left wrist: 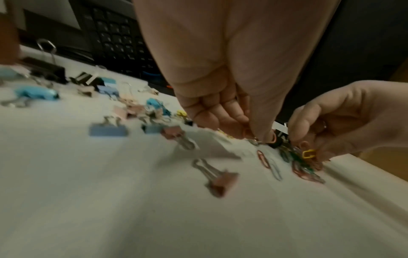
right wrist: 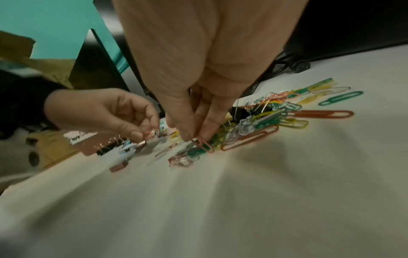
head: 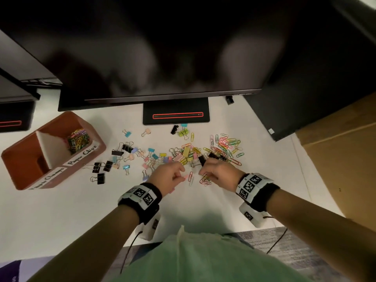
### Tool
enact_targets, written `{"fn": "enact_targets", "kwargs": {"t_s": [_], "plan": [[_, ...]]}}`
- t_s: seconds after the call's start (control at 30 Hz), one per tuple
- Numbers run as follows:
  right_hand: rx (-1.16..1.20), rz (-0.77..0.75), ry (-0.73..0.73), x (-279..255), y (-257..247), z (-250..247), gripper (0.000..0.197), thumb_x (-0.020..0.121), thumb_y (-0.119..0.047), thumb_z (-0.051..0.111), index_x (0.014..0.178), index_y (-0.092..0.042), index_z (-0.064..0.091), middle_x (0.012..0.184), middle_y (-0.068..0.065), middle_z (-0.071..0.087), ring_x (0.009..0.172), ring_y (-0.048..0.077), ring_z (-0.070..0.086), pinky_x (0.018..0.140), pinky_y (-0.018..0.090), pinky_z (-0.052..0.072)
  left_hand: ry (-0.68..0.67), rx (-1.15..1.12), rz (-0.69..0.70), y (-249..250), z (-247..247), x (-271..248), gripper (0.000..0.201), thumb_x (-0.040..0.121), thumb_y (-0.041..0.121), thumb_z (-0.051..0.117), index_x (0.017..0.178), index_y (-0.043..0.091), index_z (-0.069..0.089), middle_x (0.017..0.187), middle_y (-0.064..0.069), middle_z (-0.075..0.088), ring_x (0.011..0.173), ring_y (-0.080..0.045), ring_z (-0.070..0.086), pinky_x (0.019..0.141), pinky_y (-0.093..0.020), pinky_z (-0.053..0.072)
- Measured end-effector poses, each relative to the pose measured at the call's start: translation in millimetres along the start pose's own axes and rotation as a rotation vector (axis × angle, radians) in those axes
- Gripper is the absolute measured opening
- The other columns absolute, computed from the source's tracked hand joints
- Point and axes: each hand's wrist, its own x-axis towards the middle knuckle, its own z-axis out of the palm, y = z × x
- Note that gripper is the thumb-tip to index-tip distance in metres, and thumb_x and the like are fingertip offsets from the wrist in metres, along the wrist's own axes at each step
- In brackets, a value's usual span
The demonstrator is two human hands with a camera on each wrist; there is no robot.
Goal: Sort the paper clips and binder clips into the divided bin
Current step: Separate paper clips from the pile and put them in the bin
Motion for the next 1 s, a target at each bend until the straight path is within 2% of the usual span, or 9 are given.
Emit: {"fn": "enact_targets", "kwargs": {"t_s": [0.1, 0.23, 0.37, 0.47, 0.53, 0.63, 0.67, 0.83, 1.0], "plan": [[-0.119, -0.086, -0.021, -4.4, 3.3, 6.3, 0.029, 0.083, -0.009, 0.065, 0.112, -0.008, 0.064, 0.110, 0.014, 0.061, 0.096, 0.029, 0.062, 0.086, 0.033, 0.051, -0.037, 0.015, -0.056, 7.6, 18.1, 3.8, 0.031, 0.082, 0.024, 0.069, 0.109, 0.014, 0.057, 0.080, 0.001, 0.064, 0.069, -0.013, 0.058, 0.073, -0.027, 0.051], [-0.289, -0.107, -0.035, -7.1, 10.8, 7.1, 0.041, 0.076, -0.021, 0.072, 0.116, -0.014, 0.062, 0.114, 0.009, 0.061, 0.101, 0.031, 0.059, 0.082, 0.043, 0.052, -0.006, 0.028, -0.122, 9.2, 35.8, 10.9, 0.031, 0.081, 0.028, 0.069, 0.105, 0.015, 0.056, 0.073, 0.001, 0.060, 0.068, -0.015, 0.055, 0.065, -0.025, 0.041], [-0.278, -0.114, 0.000, -0.3, 9.3, 10.4, 0.029, 0.075, -0.015, 0.073, 0.102, -0.008, 0.069, 0.101, 0.013, 0.064, 0.090, 0.035, 0.062, 0.075, 0.045, 0.055, 0.046, 0.128, -0.081, 12.5, 38.6, 17.0, 0.017, 0.086, 0.023, 0.062, 0.098, 0.011, 0.061, 0.092, -0.008, 0.060, 0.080, -0.021, 0.055, 0.069, -0.028, 0.042], [-0.243, -0.053, -0.041, 10.9, 3.4, 4.3, 0.024, 0.081, -0.008, 0.067, 0.104, -0.005, 0.068, 0.103, 0.016, 0.063, 0.098, 0.035, 0.059, 0.085, 0.046, 0.051, 0.064, 0.179, -0.024, 6.6, 35.8, 18.9, 0.012, 0.086, 0.019, 0.060, 0.093, 0.010, 0.065, 0.101, -0.007, 0.055, 0.092, -0.023, 0.054, 0.080, -0.033, 0.046], [-0.256, -0.006, -0.103, 17.3, 1.4, -0.2, 0.026, 0.085, -0.010, 0.063, 0.110, -0.006, 0.066, 0.110, 0.015, 0.062, 0.107, 0.033, 0.054, 0.093, 0.043, 0.046, 0.079, 0.207, 0.001, 1.1, 31.9, 18.5, 0.009, 0.087, 0.017, 0.058, 0.090, 0.011, 0.064, 0.100, -0.005, 0.055, 0.093, -0.021, 0.053, 0.081, -0.033, 0.045], [-0.317, 0.037, -0.171, 23.4, -2.7, -5.0, 0.026, 0.088, -0.015, 0.060, 0.114, -0.011, 0.064, 0.114, 0.011, 0.059, 0.111, 0.029, 0.050, 0.095, 0.037, 0.043, 0.095, 0.197, 0.022, -5.4, 25.5, 16.2, 0.003, 0.087, 0.014, 0.057, 0.086, 0.011, 0.058, 0.087, -0.001, 0.054, 0.087, -0.023, 0.054, 0.073, -0.031, 0.044], [-0.332, 0.041, -0.186, 24.8, -3.7, -5.8, 0.025, 0.089, -0.017, 0.060, 0.113, -0.012, 0.065, 0.115, 0.011, 0.059, 0.111, 0.029, 0.050, 0.095, 0.036, 0.042, 0.105, 0.160, 0.017, -6.9, 23.8, 14.7, 0.004, 0.087, 0.013, 0.058, 0.089, 0.011, 0.058, 0.084, 0.001, 0.054, 0.084, -0.022, 0.055, 0.071, -0.029, 0.043], [-0.288, 0.043, -0.199, 26.3, -4.2, -8.9, 0.018, 0.088, -0.013, 0.060, 0.104, -0.010, 0.069, 0.114, 0.009, 0.059, 0.110, 0.027, 0.051, 0.094, 0.034, 0.044, 0.155, -0.012, -0.097, -9.1, 20.8, 12.2, 0.037, 0.089, 0.013, 0.057, 0.125, 0.016, 0.048, 0.081, 0.000, 0.056, 0.072, -0.016, 0.053, 0.056, -0.020, 0.043], [-0.260, 0.064, -0.210, 25.7, -4.1, -9.1, 0.016, 0.089, -0.012, 0.058, 0.103, -0.010, 0.066, 0.109, 0.011, 0.062, 0.106, 0.027, 0.053, 0.091, 0.036, 0.045, 0.190, 0.097, -0.093, -5.3, 19.2, 17.9, 0.037, 0.090, 0.015, 0.056, 0.126, 0.014, 0.050, 0.094, -0.006, 0.057, 0.082, -0.018, 0.052, 0.076, -0.029, 0.046]]}}
